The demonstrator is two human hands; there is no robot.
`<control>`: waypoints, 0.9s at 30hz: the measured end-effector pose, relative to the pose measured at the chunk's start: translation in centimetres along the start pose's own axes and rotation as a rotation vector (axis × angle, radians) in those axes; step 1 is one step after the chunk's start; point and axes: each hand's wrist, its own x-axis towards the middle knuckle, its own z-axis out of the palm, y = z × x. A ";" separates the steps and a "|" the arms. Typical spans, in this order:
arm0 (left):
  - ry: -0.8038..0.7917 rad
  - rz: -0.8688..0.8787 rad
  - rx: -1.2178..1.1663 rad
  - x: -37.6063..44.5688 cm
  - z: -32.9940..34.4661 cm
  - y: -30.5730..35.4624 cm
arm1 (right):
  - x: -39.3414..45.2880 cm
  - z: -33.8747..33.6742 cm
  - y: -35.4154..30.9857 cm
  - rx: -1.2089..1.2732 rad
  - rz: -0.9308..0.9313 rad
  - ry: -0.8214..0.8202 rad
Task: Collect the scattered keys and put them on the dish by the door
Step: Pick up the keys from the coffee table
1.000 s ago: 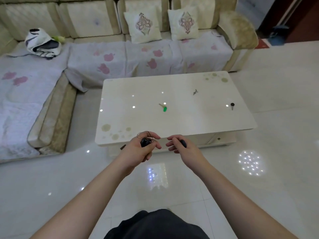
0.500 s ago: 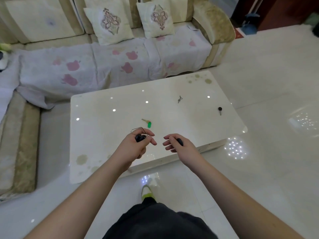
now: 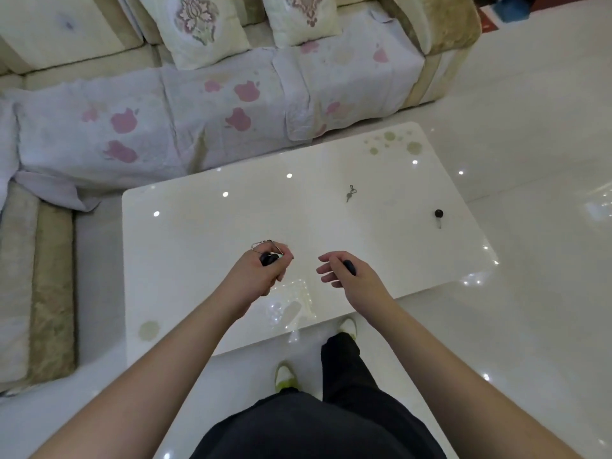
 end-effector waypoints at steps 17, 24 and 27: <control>0.231 -0.222 0.454 14.2 3.4 -6.5 | 14.4 -4.0 2.0 -0.155 0.107 -0.230; 0.236 -0.242 0.800 21.4 2.3 -15.4 | 17.8 -2.3 7.1 -0.137 0.143 -0.227; 0.204 -0.241 0.890 24.5 2.1 -18.3 | 18.3 -2.2 9.9 -0.153 0.144 -0.221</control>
